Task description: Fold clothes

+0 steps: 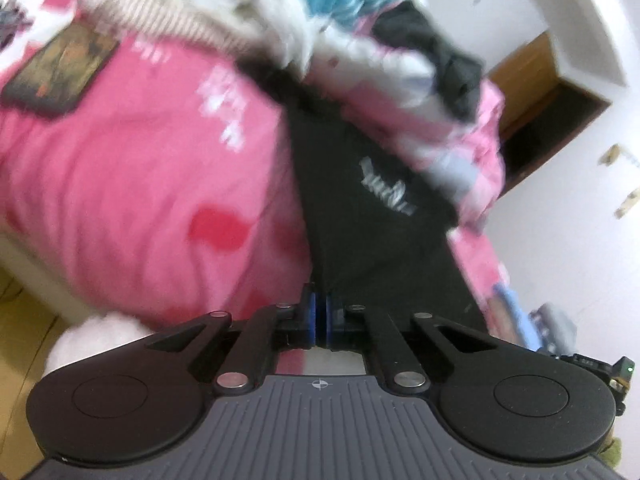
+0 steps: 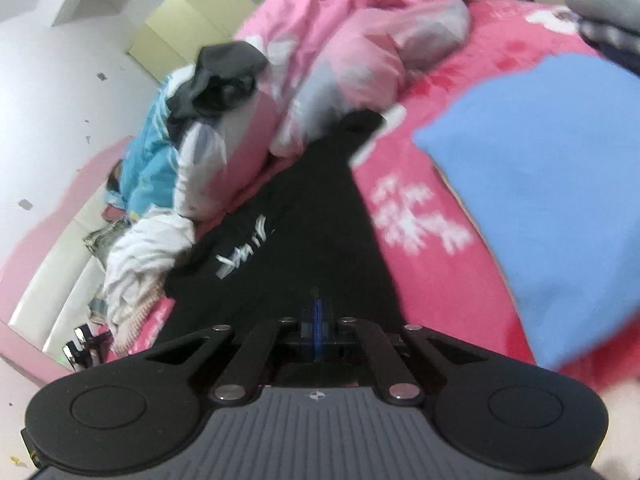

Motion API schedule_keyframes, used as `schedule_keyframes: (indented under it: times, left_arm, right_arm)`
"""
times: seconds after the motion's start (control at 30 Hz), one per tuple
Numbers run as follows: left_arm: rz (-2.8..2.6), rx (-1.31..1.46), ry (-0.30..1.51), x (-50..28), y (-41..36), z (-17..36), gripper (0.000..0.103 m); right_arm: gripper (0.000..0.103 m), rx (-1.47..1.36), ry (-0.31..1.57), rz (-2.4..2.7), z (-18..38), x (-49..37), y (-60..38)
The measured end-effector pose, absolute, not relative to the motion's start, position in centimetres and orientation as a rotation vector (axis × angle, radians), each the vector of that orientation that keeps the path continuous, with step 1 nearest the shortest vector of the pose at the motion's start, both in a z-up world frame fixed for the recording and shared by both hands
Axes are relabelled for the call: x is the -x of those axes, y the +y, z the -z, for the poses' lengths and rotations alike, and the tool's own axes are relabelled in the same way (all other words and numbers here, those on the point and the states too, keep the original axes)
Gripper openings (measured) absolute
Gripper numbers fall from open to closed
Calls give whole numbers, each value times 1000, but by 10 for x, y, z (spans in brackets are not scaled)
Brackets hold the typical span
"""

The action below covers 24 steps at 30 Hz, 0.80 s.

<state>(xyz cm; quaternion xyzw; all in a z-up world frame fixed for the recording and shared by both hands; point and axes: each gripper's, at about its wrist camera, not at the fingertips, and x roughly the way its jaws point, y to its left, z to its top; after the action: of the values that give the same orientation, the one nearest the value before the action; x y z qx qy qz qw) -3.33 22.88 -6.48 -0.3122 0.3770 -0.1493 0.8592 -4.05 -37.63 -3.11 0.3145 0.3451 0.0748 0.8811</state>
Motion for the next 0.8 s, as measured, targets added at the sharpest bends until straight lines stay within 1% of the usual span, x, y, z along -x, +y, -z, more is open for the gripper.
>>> schedule_keyframes:
  times: [0.1, 0.17, 0.23, 0.3, 0.33, 0.43, 0.47, 0.5, 0.53, 0.6, 0.67, 0.73, 0.8]
  left_arm:
    - [289, 684, 835, 27, 231, 84, 2]
    - [281, 684, 831, 25, 230, 86, 2]
    - [273, 681, 827, 23, 230, 87, 2]
    - [268, 661, 820, 21, 227, 86, 2]
    - [265, 652, 820, 21, 225, 86, 2]
    - [248, 632, 824, 21, 221, 89, 2]
    - [242, 635, 828, 21, 221, 91, 2]
    - [237, 645, 830, 20, 221, 92, 2]
    - [236, 662, 825, 20, 223, 92, 2]
    - [264, 722, 775, 18, 230, 80, 2]
    - [307, 775, 717, 22, 238, 63, 2]
    - [332, 741, 679, 33, 241, 46, 2]
    - [340, 701, 700, 41, 237, 45, 2]
  right_arm:
    - [1, -658, 766, -108, 54, 39, -380]
    - [3, -661, 772, -104, 59, 31, -380]
    - [13, -640, 771, -93, 60, 20, -379]
    - [49, -608, 778, -80, 62, 10, -376]
    - [53, -590, 788, -77, 64, 5, -373]
    - [51, -546, 855, -103, 83, -9, -363]
    - [40, -530, 873, -111, 88, -10, -359]
    - [11, -506, 873, -105, 89, -10, -356]
    - [3, -503, 869, -109, 87, -9, -356]
    - [3, -605, 823, -168, 70, -5, -365]
    - [3, -628, 715, -183, 33, 5, -374]
    - [2, -650, 626, -218, 0, 24, -383]
    - [2, -632, 587, -232, -14, 48, -386]
